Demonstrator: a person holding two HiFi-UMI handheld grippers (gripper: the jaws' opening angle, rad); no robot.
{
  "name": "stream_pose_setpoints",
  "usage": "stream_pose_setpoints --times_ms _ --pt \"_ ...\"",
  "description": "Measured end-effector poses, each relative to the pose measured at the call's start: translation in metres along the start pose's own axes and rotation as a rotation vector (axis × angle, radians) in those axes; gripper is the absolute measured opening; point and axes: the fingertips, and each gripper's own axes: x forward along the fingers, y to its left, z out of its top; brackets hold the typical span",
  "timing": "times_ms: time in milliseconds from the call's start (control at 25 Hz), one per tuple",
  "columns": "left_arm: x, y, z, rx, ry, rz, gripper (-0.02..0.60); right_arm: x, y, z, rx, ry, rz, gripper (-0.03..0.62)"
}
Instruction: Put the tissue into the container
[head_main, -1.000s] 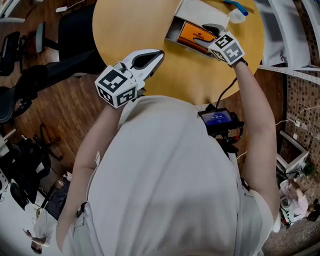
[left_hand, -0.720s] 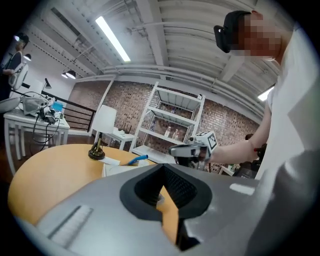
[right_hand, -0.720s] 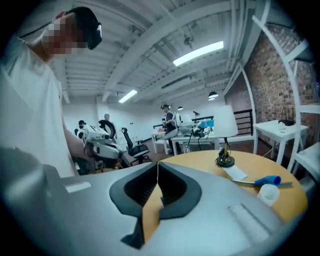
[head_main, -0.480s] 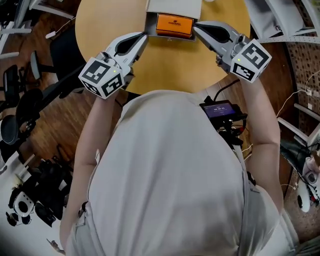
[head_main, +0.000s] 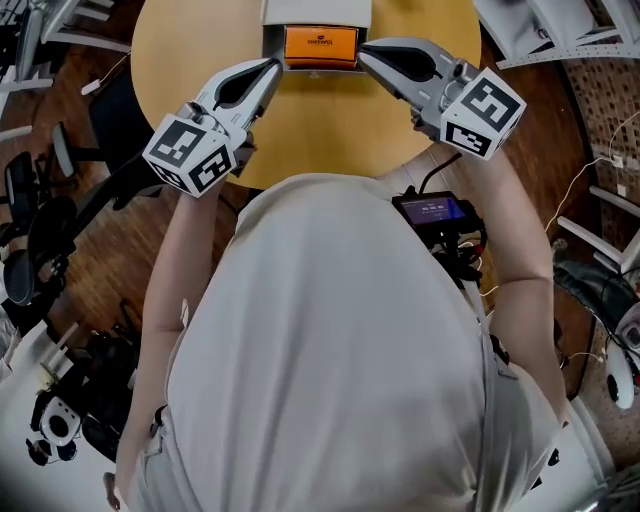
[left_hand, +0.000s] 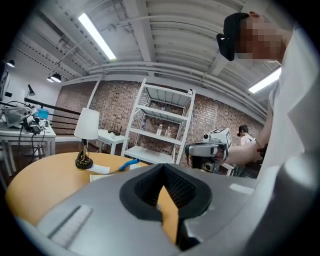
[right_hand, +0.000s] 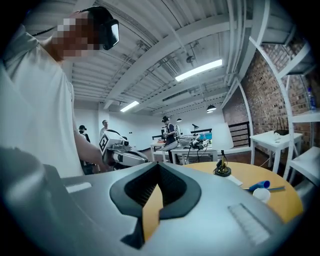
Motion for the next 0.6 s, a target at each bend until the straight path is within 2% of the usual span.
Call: stream_pose_setpoints --times_ms 600 --pt "0.0095 -0.0074 -0.0039 -0.004 0.017 -0.022 0.0 0.0047 0.0012 0.0 -0.013 -0.005 0.015 0.0"
